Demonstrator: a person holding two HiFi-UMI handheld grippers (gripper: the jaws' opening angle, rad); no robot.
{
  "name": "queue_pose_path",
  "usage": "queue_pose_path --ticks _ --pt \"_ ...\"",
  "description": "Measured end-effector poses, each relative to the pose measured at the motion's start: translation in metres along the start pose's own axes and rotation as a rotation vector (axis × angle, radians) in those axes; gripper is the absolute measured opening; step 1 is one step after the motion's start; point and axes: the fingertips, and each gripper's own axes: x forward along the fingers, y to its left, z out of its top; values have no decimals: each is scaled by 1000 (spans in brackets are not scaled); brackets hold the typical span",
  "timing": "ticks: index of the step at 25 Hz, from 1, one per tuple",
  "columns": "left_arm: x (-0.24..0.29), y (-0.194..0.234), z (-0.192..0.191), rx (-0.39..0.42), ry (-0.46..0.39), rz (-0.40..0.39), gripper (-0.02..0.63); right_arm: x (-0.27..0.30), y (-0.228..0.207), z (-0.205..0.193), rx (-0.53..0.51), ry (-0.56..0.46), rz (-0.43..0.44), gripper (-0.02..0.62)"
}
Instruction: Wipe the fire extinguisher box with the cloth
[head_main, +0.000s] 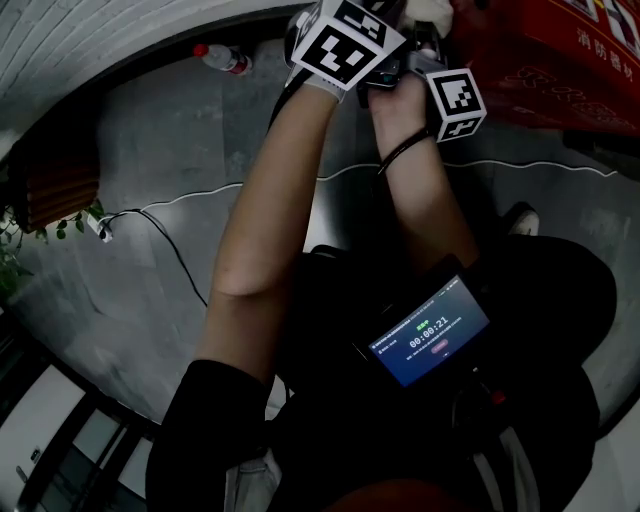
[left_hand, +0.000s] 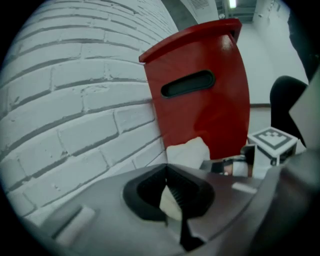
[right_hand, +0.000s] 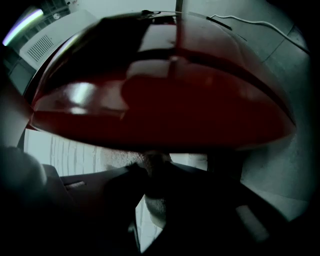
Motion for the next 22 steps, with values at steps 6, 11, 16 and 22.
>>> queue_pose_path --ticks 6,11,16,22 --pt "19 -5 -40 -83 55 -31 0 -3 -39 -3 -12 8 -58 86" --pt "32 -19 -75 -75 120 -54 0 -8 -77 -10 19 17 -116 86" --pt "41 -27 -93 -76 155 -69 0 -10 -105 -13 38 14 -152 86" --pt "53 -39 -113 -92 192 -99 0 -14 -138 -18 60 25 -211 86"
